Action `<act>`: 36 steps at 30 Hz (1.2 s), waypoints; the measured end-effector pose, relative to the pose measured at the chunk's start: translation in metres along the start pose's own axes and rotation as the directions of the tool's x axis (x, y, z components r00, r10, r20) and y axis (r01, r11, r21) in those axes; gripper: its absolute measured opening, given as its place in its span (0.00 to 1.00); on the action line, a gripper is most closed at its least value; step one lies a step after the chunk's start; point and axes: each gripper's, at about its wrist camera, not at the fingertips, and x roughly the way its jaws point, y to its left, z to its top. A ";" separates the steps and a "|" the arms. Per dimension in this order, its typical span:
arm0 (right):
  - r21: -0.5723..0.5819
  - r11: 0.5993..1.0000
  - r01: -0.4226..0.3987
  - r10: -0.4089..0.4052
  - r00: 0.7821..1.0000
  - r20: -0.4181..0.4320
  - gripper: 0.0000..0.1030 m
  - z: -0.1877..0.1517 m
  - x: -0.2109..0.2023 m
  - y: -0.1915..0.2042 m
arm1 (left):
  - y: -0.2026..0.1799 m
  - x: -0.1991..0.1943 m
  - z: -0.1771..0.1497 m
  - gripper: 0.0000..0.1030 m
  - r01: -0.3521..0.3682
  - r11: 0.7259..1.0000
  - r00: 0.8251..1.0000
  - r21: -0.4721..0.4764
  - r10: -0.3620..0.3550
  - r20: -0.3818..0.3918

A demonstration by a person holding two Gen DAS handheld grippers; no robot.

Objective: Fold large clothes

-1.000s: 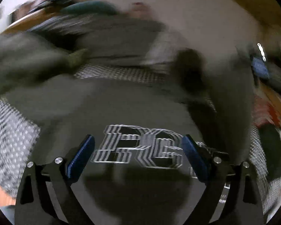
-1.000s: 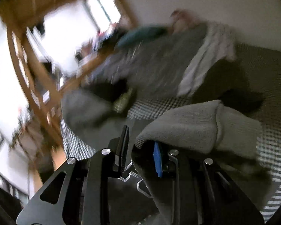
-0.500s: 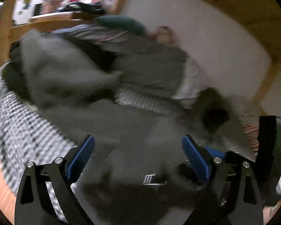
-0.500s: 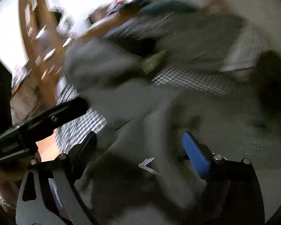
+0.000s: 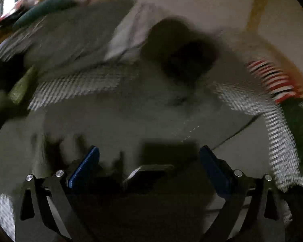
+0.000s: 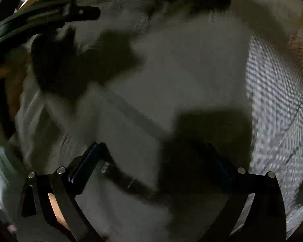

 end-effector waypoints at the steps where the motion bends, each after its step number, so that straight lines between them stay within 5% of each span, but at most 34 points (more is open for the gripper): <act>1: -0.003 1.000 0.009 -0.009 1.000 -0.004 0.97 -0.012 0.001 0.001 | 0.013 0.001 -0.009 0.94 -0.025 0.999 1.000 -0.030 0.025 -0.012; 3: -0.017 1.000 0.003 -0.002 1.000 0.023 0.97 -0.031 -0.005 0.004 | 0.048 -0.001 -0.041 0.94 -0.093 0.991 0.995 -0.099 0.088 -0.055; 7: 0.027 0.988 -0.154 0.152 0.986 0.066 0.97 -0.027 -0.035 0.000 | 0.086 -0.029 -0.094 0.94 -0.098 0.983 0.994 -0.156 0.090 -0.062; 9: -0.002 0.982 -0.191 0.188 0.967 0.173 0.97 -0.015 -0.060 -0.001 | 0.089 -0.050 -0.119 0.94 -0.111 0.977 0.993 -0.183 0.101 -0.059; 12: 0.015 0.988 -0.154 0.144 0.953 0.267 0.97 0.019 -0.066 -0.002 | 0.092 -0.074 -0.138 0.94 -0.132 0.967 0.990 -0.216 0.119 -0.070; 17: -0.013 0.996 -0.083 0.083 0.996 0.029 0.96 0.041 0.019 0.019 | 0.107 -0.129 -0.138 0.94 -0.133 0.942 0.987 -0.307 0.154 0.044; 21: -0.193 0.980 -0.038 0.047 0.998 0.042 0.96 -0.032 0.006 0.071 | 0.111 -0.161 -0.103 0.94 -0.054 0.942 0.986 -0.330 0.103 0.132; 23: -0.215 0.967 -0.139 0.141 0.990 -0.005 0.97 -0.058 -0.006 0.079 | 0.101 -0.154 -0.087 0.94 0.012 0.955 0.988 -0.295 0.034 0.151; 26: -0.185 0.941 -0.284 0.287 0.958 -0.007 0.97 -0.057 -0.033 0.067 | 0.084 -0.096 -0.073 0.94 -0.053 0.973 0.995 -0.224 0.070 0.070; 27: -0.179 0.945 -0.272 0.281 0.960 0.022 0.97 -0.049 -0.038 0.062 | 0.080 -0.075 -0.075 0.94 -0.070 0.976 0.997 -0.207 0.075 0.015; 29: -0.176 0.977 -0.121 0.148 0.977 0.151 0.97 -0.015 -0.056 0.039 | 0.083 -0.043 -0.088 0.94 -0.106 0.972 0.994 -0.212 0.096 -0.061; 31: -0.239 0.968 -0.073 0.122 0.973 0.198 0.97 0.016 -0.058 0.030 | 0.083 -0.045 -0.101 0.94 -0.128 0.974 0.992 -0.186 0.124 -0.031; 32: -0.318 0.946 -0.069 0.136 0.972 0.194 0.97 0.032 -0.055 0.032 | 0.082 -0.051 -0.106 0.94 -0.148 0.975 0.989 -0.168 0.149 -0.009; 34: -0.571 0.819 -0.061 0.202 0.961 0.188 0.97 0.075 -0.039 0.061 | 0.083 -0.064 -0.116 0.94 -0.181 0.970 0.983 -0.164 0.186 0.011; 35: -0.684 0.723 -0.097 0.271 0.950 0.152 0.97 0.083 -0.034 0.077 | 0.085 -0.071 -0.123 0.94 -0.201 0.963 0.978 -0.179 0.208 0.018; 36: -0.803 0.575 -0.155 0.341 0.938 0.064 0.97 0.092 -0.026 0.097 | 0.088 -0.076 -0.127 0.94 -0.215 0.958 0.975 -0.192 0.223 0.021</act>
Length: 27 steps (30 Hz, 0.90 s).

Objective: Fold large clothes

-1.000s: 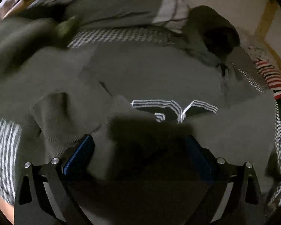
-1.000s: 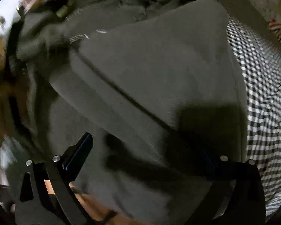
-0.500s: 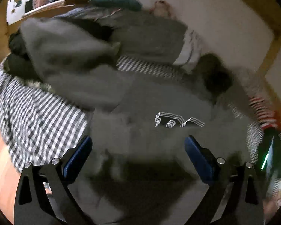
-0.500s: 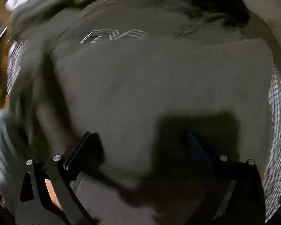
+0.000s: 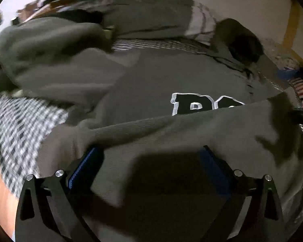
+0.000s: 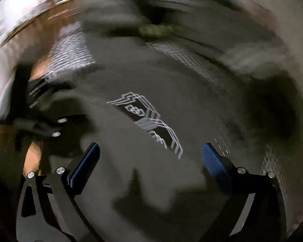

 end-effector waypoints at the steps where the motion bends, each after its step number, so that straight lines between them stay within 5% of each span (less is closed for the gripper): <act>1: -0.108 0.993 -0.040 0.036 0.999 -0.039 0.97 0.012 0.015 0.000 | 0.006 -0.003 -0.002 0.94 0.003 1.000 1.000 -0.017 -0.003 0.003; 4: -0.247 0.951 -0.185 0.124 0.963 -0.240 0.97 0.038 0.076 -0.004 | 0.027 -0.014 -0.012 0.94 0.036 0.997 0.999 -0.075 -0.037 -0.002; 7: -0.264 0.904 -0.336 0.216 0.892 -0.396 0.94 0.039 0.117 0.001 | 0.035 -0.021 -0.012 0.94 0.063 0.992 0.998 -0.113 -0.061 0.025; 10: -0.195 0.873 -0.447 0.344 0.849 -0.402 0.87 0.045 0.118 -0.009 | 0.040 -0.016 -0.009 0.94 0.086 0.988 0.996 -0.129 -0.085 0.012; 11: -0.146 0.877 -0.458 0.373 0.840 -0.394 0.57 0.048 0.117 -0.016 | 0.039 -0.012 -0.005 0.94 0.089 0.989 0.996 -0.120 -0.088 0.014; 12: -0.082 0.902 -0.424 0.364 0.849 -0.384 0.44 0.051 0.117 -0.032 | 0.039 -0.009 -0.001 0.94 0.088 0.990 0.996 -0.112 -0.087 0.018; 13: -0.034 0.900 -0.434 0.388 0.837 -0.386 0.19 0.052 0.117 -0.042 | 0.039 -0.006 0.002 0.94 0.097 0.990 0.995 -0.103 -0.095 0.024; 14: -0.021 0.886 -0.462 0.419 0.820 -0.389 0.05 0.050 0.112 -0.046 | 0.037 -0.002 0.007 0.94 0.103 0.991 0.995 -0.088 -0.101 0.029; 17: -0.080 0.894 -0.440 0.385 0.848 -0.364 0.05 0.042 0.098 -0.043 | 0.035 0.006 0.021 0.94 0.097 0.993 0.995 -0.073 -0.094 0.038; 22: -0.034 0.954 -0.298 0.289 0.943 -0.165 0.05 0.042 0.071 -0.082 | 0.037 0.024 0.054 0.94 0.086 0.993 0.996 -0.082 -0.082 0.043; 27: 0.056 0.980 -0.192 0.197 0.973 -0.119 0.05 0.037 0.068 -0.127 | 0.028 0.057 0.094 0.94 0.075 0.997 0.997 -0.033 -0.074 0.033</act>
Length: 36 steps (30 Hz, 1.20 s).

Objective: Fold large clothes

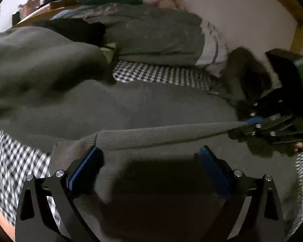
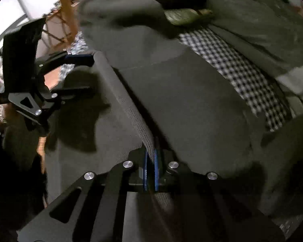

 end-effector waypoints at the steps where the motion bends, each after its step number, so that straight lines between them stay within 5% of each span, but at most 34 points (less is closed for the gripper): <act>1: 0.022 1.000 0.015 -0.015 1.000 -0.024 0.05 -0.001 0.008 -0.002 | -0.001 0.007 -0.001 0.94 -0.005 1.000 1.000 0.008 0.005 -0.011; 4: 0.073 0.995 0.061 -0.056 0.996 -0.064 0.09 -0.003 0.027 -0.005 | -0.013 0.041 -0.004 0.94 -0.079 0.993 0.993 0.093 0.086 -0.078; 6: 0.091 0.987 0.132 -0.134 0.991 0.009 0.32 -0.008 0.002 -0.003 | -0.021 0.044 -0.007 0.94 -0.121 0.982 0.989 0.144 0.131 -0.062; 7: 0.104 0.977 0.187 -0.193 0.980 0.044 0.73 -0.009 -0.010 0.002 | -0.020 0.044 -0.007 0.94 -0.119 0.983 0.990 0.141 0.128 -0.060; 8: 0.148 0.928 0.343 -0.359 0.928 0.099 0.97 -0.018 -0.040 0.008 | -0.018 0.043 -0.007 0.94 -0.110 0.985 0.991 0.134 0.120 -0.062; 10: 0.197 0.847 0.493 -0.520 0.847 0.114 0.97 -0.042 -0.081 0.028 | -0.018 0.046 -0.005 0.94 -0.106 0.984 0.991 0.144 0.117 -0.072; 13: 0.326 0.767 0.553 -0.594 0.804 0.032 0.97 -0.095 -0.110 0.068 | -0.018 0.045 -0.006 0.94 -0.108 0.982 0.990 0.157 0.121 -0.073; 17: 0.357 0.761 0.541 -0.480 0.841 -0.252 0.97 -0.161 -0.038 0.117 | -0.010 0.032 -0.003 0.94 -0.045 0.991 0.997 0.130 0.053 -0.056; 21: 0.517 0.715 0.471 -0.459 0.874 -0.162 0.97 -0.185 -0.027 0.106 | 0.019 -0.022 0.007 0.94 0.085 0.996 0.996 -0.020 -0.085 0.005; 25: 0.523 0.704 0.480 -0.465 0.869 -0.172 0.97 -0.185 -0.028 0.103 | 0.030 -0.075 0.002 0.94 0.006 1.000 0.993 -0.026 -0.003 0.121; 28: 0.527 0.696 0.488 -0.474 0.863 -0.173 0.97 -0.182 -0.026 0.105 | 0.023 -0.052 -0.005 0.94 0.006 0.999 1.000 0.047 -0.006 0.002; 31: 0.542 0.671 0.506 -0.490 0.851 -0.187 0.97 -0.177 -0.019 0.115 | 0.016 -0.002 -0.017 0.94 -0.039 0.991 0.988 0.129 0.057 -0.142; 36: 0.569 0.620 0.539 -0.523 0.826 -0.213 0.97 -0.178 -0.020 0.129 | 0.019 0.025 -0.025 0.96 -0.050 0.983 0.980 0.175 0.082 -0.180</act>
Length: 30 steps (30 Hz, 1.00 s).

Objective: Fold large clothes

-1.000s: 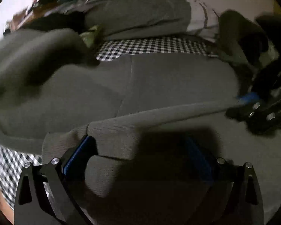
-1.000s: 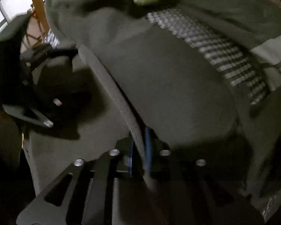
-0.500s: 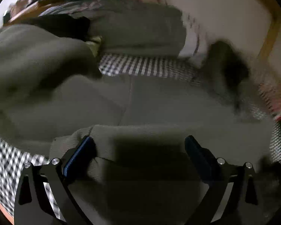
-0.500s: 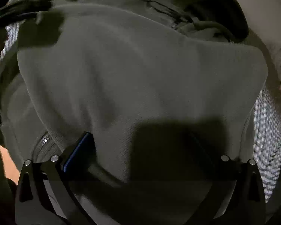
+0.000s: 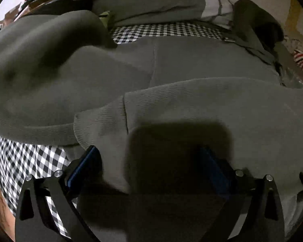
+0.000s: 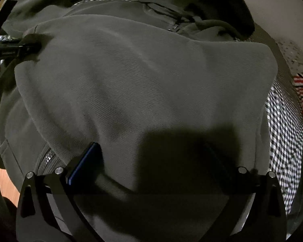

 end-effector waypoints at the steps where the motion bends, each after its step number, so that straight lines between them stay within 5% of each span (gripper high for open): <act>1: 0.005 1.000 0.009 -0.009 1.000 -0.003 0.97 0.001 0.001 0.001 | 0.002 -0.003 0.000 0.96 0.014 1.000 1.000 -0.002 -0.014 0.002; 4: 0.029 0.999 0.046 -0.046 0.999 0.024 0.97 0.001 -0.010 0.009 | 0.022 -0.032 -0.005 0.95 0.110 0.994 0.989 -0.024 -0.107 0.103; 7: 0.080 0.997 -0.016 0.003 0.987 0.160 0.97 0.008 -0.037 0.028 | 0.057 -0.074 -0.010 0.95 0.140 0.989 0.962 -0.051 -0.124 0.245; 12: -0.082 0.997 -0.012 0.044 0.915 0.401 0.97 0.047 -0.081 0.108 | 0.161 -0.131 -0.015 0.95 0.198 0.960 0.904 -0.200 -0.099 0.417; 16: -0.245 0.969 0.016 0.118 0.845 0.522 0.97 0.086 -0.096 0.192 | 0.240 -0.142 -0.014 0.95 0.249 0.902 0.891 -0.353 -0.070 0.448; 20: -0.381 0.923 0.057 0.179 0.812 0.556 0.97 0.117 -0.086 0.278 | 0.285 -0.136 -0.008 0.95 0.333 0.856 0.874 -0.396 -0.122 0.469; 25: -0.443 0.886 0.139 0.186 0.769 0.612 0.97 0.142 -0.078 0.346 | 0.307 -0.128 0.024 0.95 0.385 0.846 0.850 -0.369 -0.168 0.500; 30: -0.422 0.873 0.244 0.165 0.667 0.727 0.97 0.160 -0.077 0.397 | 0.316 -0.132 0.049 0.95 0.438 0.834 0.823 -0.336 -0.221 0.523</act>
